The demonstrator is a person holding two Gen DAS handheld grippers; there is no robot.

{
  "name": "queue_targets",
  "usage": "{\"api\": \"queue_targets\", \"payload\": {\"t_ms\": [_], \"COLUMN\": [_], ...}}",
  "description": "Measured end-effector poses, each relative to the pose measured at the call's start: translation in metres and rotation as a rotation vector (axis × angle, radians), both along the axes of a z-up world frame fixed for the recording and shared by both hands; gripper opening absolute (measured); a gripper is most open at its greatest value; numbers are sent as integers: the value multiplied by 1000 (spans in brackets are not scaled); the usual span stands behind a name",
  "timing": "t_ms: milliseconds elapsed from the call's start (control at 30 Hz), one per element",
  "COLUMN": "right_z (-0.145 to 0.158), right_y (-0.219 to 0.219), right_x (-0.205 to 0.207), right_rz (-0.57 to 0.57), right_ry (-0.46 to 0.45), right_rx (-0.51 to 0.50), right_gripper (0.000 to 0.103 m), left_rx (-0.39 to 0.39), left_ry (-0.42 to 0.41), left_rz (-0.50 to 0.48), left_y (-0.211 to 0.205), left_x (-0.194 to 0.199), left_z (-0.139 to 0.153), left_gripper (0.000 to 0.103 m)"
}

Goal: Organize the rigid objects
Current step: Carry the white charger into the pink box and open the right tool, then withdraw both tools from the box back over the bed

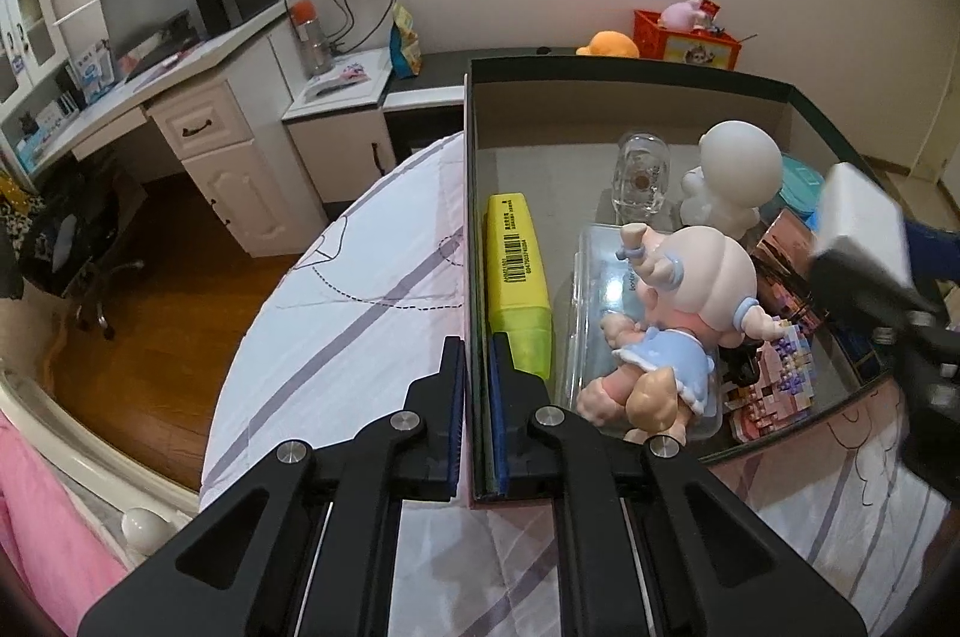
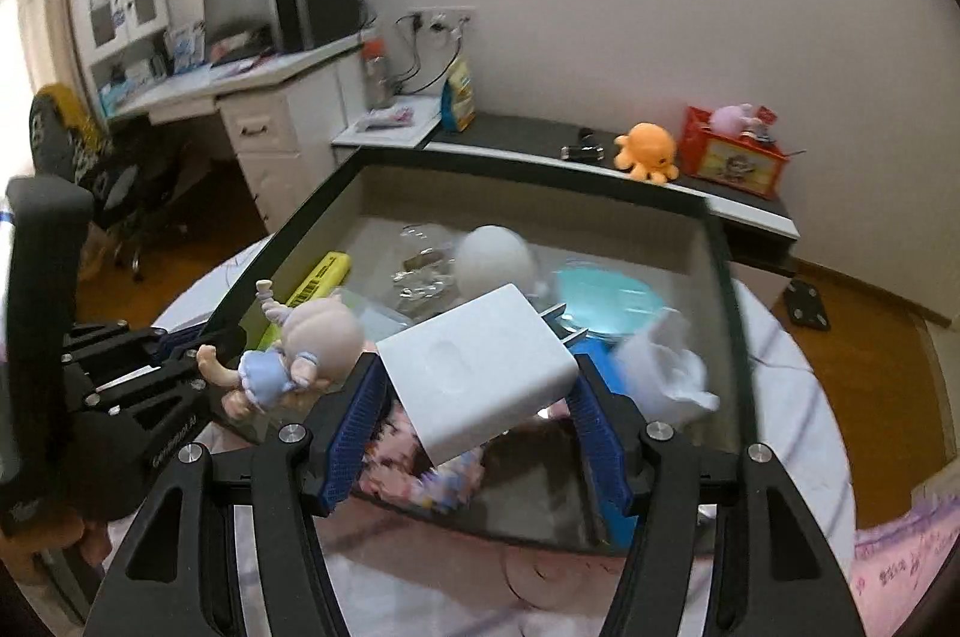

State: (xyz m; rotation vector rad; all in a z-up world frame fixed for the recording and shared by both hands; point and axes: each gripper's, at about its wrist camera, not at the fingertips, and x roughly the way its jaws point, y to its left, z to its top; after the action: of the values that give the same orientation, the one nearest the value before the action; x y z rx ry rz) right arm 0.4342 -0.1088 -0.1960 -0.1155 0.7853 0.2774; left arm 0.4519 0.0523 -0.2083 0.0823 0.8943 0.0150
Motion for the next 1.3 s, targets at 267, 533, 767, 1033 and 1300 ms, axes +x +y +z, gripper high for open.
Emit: {"api": "queue_targets", "payload": {"t_ms": [267,533,767,1033,1300], "right_z": [-14,-21,-16,-2,14], "right_y": [10,8,7,-6,-46], "right_x": [31,58,46,24,2], "right_rz": [30,45,58,18,-83], "right_ry": [78,128,113,65,17], "right_rx": [-49,-26,1,10,15], "right_gripper": [64,63,68,79,79], "left_rx": [2,-7,-5,3,45], "left_ry": [3,8,8,10,10], "left_rz": [-2,-3,-6,-6,8], "left_y": [-3,-2,-2,-2,-9], "left_x": [1,3,3,2,0], "left_z": [0,0,-1,-2,2], "left_gripper": [7,6,6,6,9]}}
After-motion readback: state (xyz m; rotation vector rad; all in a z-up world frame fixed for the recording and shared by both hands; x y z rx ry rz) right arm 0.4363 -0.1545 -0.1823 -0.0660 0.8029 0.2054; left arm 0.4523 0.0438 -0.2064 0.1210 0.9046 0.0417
